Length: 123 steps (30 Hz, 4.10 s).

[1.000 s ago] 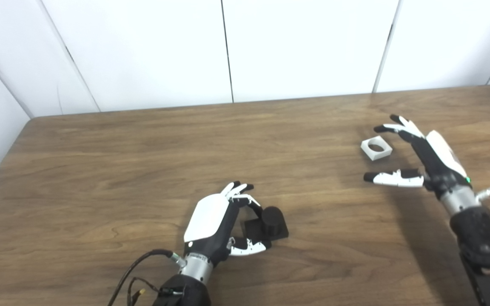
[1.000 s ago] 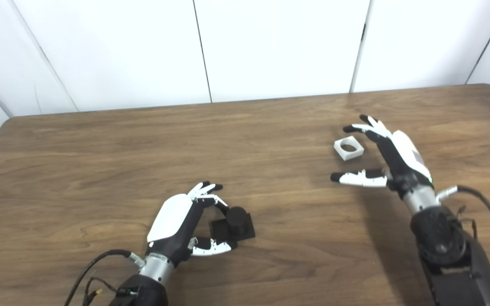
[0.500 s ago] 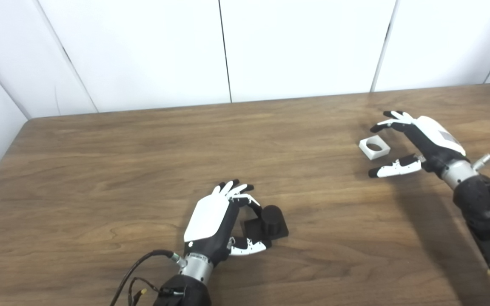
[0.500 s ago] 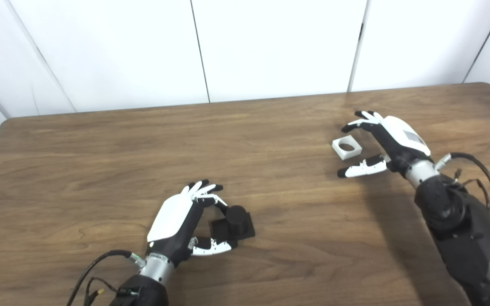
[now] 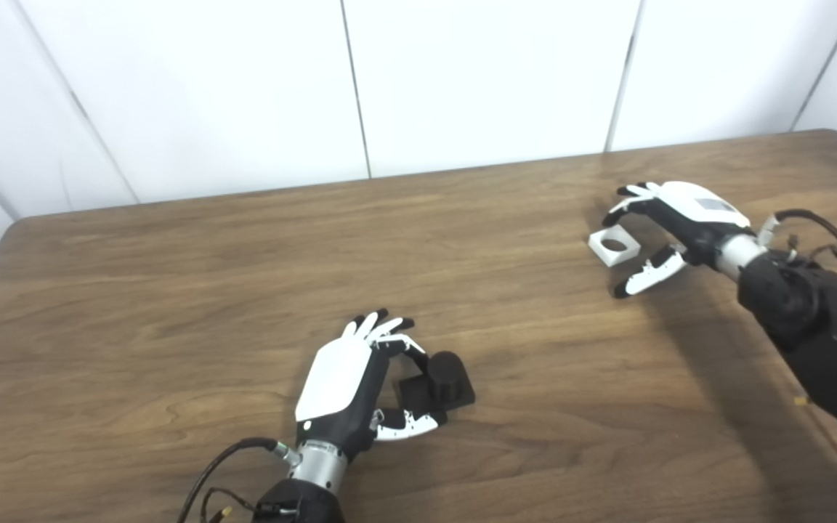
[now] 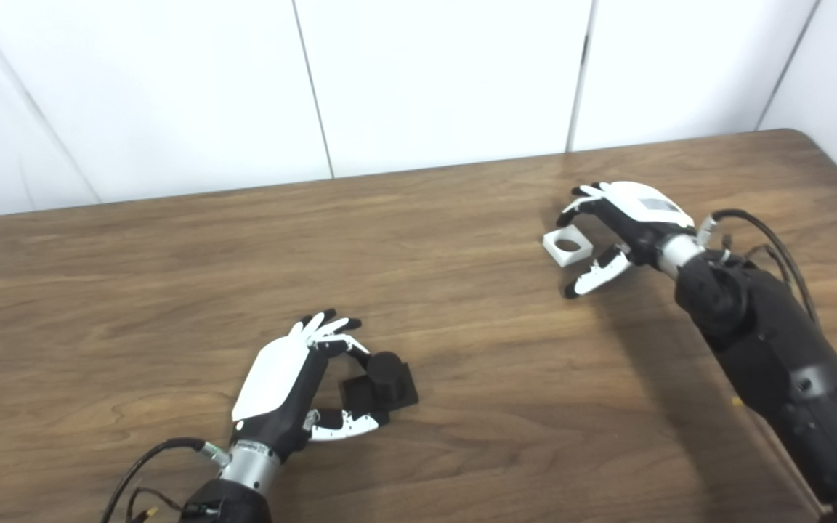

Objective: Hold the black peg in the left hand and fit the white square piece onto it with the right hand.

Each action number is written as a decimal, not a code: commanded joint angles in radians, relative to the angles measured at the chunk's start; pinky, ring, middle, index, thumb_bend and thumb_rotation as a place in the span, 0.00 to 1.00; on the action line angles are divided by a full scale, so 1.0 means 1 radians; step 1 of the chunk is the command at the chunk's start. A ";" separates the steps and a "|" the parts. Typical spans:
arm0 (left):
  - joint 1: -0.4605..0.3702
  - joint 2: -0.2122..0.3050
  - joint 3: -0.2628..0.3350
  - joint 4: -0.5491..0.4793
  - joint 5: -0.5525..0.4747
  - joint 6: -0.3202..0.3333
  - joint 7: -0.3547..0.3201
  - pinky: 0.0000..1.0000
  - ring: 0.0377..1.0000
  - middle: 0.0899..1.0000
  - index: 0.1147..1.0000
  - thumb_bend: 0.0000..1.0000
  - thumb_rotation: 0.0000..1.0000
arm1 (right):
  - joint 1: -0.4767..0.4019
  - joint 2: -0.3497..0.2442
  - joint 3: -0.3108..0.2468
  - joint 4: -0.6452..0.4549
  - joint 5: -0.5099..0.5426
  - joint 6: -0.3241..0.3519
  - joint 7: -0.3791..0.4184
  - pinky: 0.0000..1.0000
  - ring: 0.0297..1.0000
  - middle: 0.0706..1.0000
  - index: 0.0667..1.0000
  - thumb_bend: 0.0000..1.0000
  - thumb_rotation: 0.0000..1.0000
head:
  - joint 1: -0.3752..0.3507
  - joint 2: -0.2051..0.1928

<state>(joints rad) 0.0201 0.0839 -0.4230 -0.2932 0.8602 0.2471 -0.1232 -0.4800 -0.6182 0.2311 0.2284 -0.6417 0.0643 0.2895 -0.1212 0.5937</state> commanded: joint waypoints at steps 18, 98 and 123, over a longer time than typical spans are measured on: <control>0.013 0.000 -0.010 0.025 0.018 -0.008 0.002 1.00 0.98 0.87 0.43 0.52 0.06 | -0.114 -0.011 -0.011 0.055 -0.005 -0.033 -0.039 1.00 1.00 0.94 0.72 0.89 0.23 | 0.009 -0.011; -0.001 -0.038 -0.002 0.026 0.003 0.007 0.020 1.00 0.99 0.88 0.43 0.52 0.06 | -0.221 -0.046 0.098 0.222 -0.014 -0.058 0.112 0.85 0.93 0.86 0.45 0.53 0.15 | 0.028 0.006; -0.005 -0.028 0.003 0.053 -0.003 -0.001 0.024 1.00 0.99 0.87 0.43 0.52 0.06 | -0.067 -0.010 0.040 -0.295 0.012 0.139 0.252 0.86 0.99 0.91 0.46 0.52 0.15 | 0.043 -0.012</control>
<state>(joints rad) 0.0233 0.0461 -0.4189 -0.2673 0.8505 0.2488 -0.0936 -0.5131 -0.6290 0.2897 0.0056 -0.6357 0.1591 0.5232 -0.0767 0.5814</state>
